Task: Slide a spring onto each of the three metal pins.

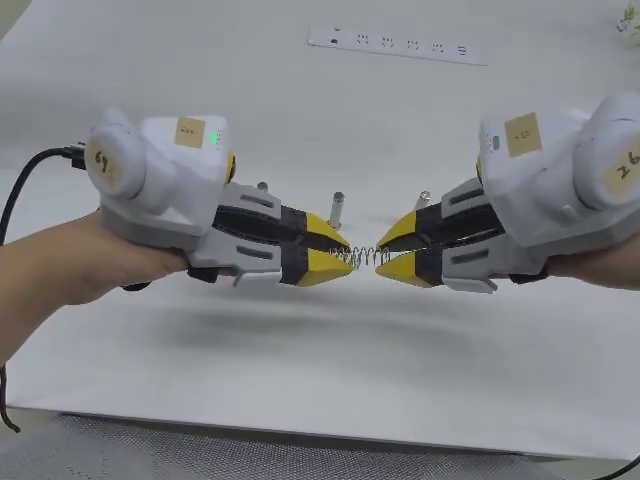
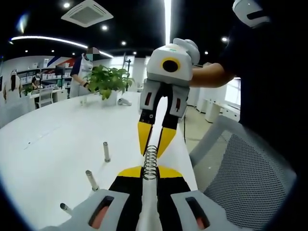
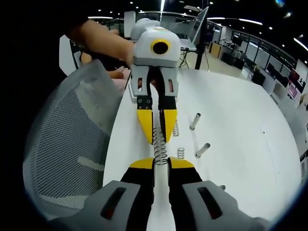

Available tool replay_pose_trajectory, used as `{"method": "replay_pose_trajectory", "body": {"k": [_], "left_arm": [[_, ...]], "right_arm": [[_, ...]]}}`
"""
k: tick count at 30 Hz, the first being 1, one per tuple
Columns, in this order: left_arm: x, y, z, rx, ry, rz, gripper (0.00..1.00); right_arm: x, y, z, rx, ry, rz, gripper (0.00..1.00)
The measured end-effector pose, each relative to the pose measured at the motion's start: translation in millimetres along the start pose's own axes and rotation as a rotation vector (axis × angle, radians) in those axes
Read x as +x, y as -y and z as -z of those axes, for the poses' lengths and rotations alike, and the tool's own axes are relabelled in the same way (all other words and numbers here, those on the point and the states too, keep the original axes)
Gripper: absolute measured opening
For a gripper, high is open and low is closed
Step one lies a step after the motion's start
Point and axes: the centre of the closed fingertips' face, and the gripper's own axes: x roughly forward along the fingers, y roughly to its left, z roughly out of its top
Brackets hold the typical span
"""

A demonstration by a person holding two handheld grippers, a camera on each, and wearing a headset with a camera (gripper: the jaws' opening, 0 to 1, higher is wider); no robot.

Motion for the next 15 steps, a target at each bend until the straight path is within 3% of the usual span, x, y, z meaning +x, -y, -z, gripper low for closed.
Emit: {"method": "replay_pose_trajectory", "body": {"k": [4, 15], "left_arm": [[0.1, -0.4, 1.2, 0.008, -0.007, -0.002, 0.02], [1.6, 0.7, 3.4, 0.023, -0.022, -0.007, 0.02]], "right_arm": [[-0.1, 1.8, -1.6, -0.014, 0.006, -0.003, 0.07], [-8.6, -0.6, -29.5, -0.022, 0.09, -0.017, 0.07]]}}
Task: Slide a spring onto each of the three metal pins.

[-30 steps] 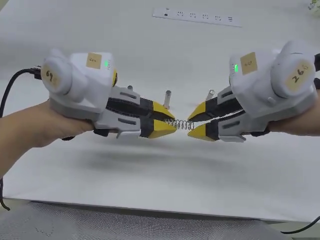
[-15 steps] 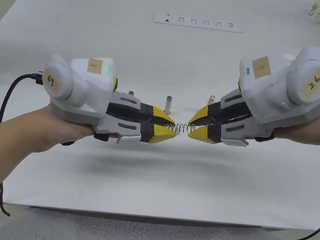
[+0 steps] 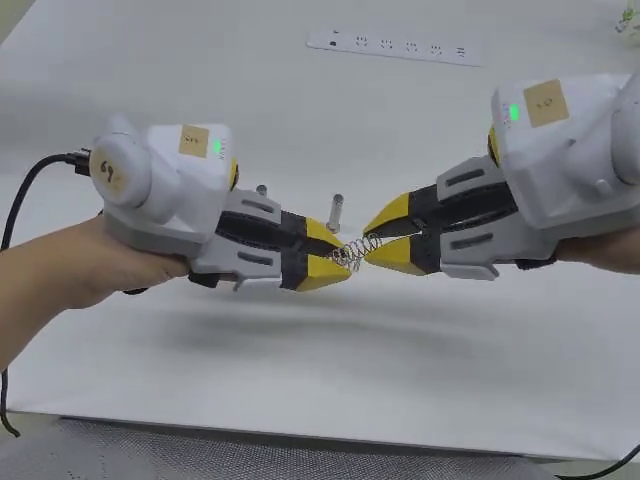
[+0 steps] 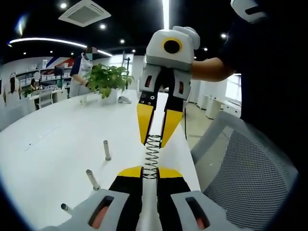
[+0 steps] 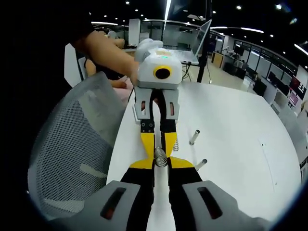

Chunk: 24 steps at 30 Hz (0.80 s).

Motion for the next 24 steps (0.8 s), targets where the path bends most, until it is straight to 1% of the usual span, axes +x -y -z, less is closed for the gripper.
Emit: {"method": "replay_pose_trajectory", "body": {"k": [9, 10, 11, 12, 14, 19, 24], "left_arm": [[1.7, 3.4, -1.9, 0.008, 0.003, 0.003, 0.02], [1.8, 3.7, -2.6, 0.009, 0.006, 0.004, 0.02], [1.9, 3.8, -3.3, 0.008, 0.009, 0.004, 0.02], [2.2, 4.2, -4.6, 0.004, 0.014, 0.005, 0.02], [2.8, 4.2, -6.2, 0.006, 0.018, 0.005, 0.02], [3.1, 3.3, -6.8, 0.009, 0.019, 0.003, 0.02], [3.1, 2.1, -8.0, 0.005, 0.023, 0.001, 0.02]], "right_arm": [[0.7, -3.7, -11.3, -0.014, 0.026, -0.002, 0.07], [0.8, -3.9, -13.1, -0.014, 0.031, -0.003, 0.08], [0.9, -4.0, -17.9, -0.005, 0.052, -0.006, 0.08], [1.0, -3.6, -20.6, 0.002, 0.061, -0.006, 0.08], [1.6, -3.5, -23.7, -0.001, 0.068, -0.004, 0.07], [3.7, -4.3, -27.2, -0.011, 0.083, -0.002, 0.07], [3.2, -4.4, -28.7, 0.001, 0.109, 0.006, 0.07]]}}
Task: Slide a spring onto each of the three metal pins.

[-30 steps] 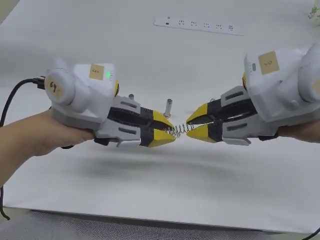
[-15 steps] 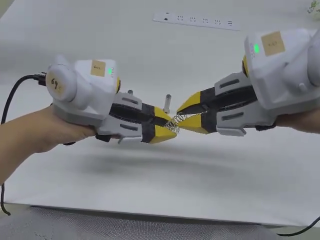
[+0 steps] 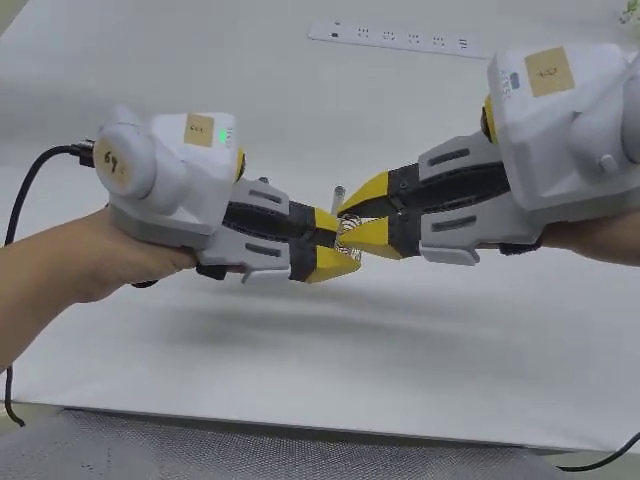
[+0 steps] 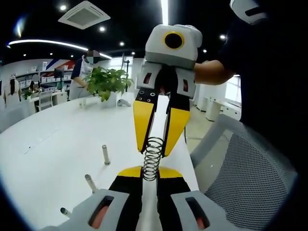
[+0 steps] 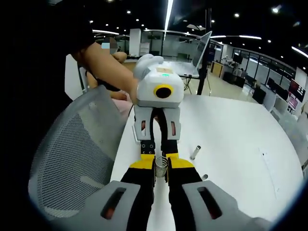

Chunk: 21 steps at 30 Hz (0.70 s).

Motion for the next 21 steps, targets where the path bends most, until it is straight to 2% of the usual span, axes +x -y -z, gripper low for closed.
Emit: {"method": "replay_pose_trajectory", "body": {"k": [10, 15, 21], "left_arm": [[-1.5, -1.0, -3.0, 0.001, 0.005, -0.001, 0.02], [-1.2, 1.1, -1.2, 0.013, -0.007, 0.004, 0.02], [-1.6, 3.3, -0.4, 0.019, -0.01, 0.008, 0.02]], "right_arm": [[-1.4, 0.2, -3.4, 0.052, 0.1, 0.035, 0.07], [0.7, -2.2, -3.8, 0.021, 0.103, 0.038, 0.07], [0.0, -2.7, -3.3, 0.018, 0.098, 0.037, 0.07]]}}
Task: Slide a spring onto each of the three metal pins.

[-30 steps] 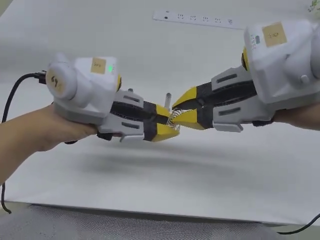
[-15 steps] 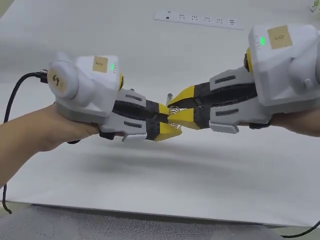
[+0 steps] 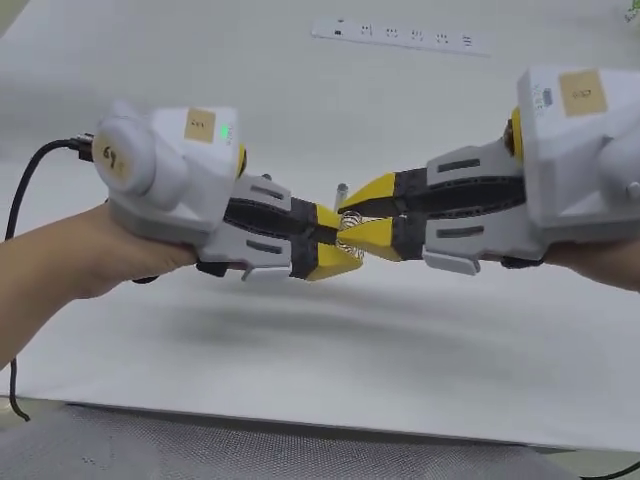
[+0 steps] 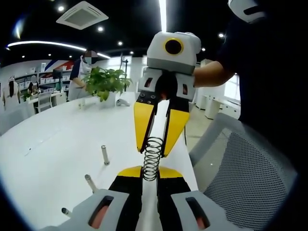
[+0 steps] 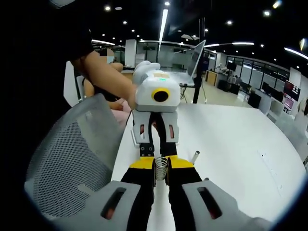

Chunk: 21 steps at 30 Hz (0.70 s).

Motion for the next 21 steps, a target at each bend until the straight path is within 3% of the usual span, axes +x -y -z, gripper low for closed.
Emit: {"method": "replay_pose_trajectory", "body": {"k": [21], "left_arm": [[-8.9, -7.0, -3.3, -0.014, 0.014, -0.043, 0.08]], "right_arm": [[1.8, 5.9, -6.9, -0.036, -0.016, 0.0, 0.07]]}}
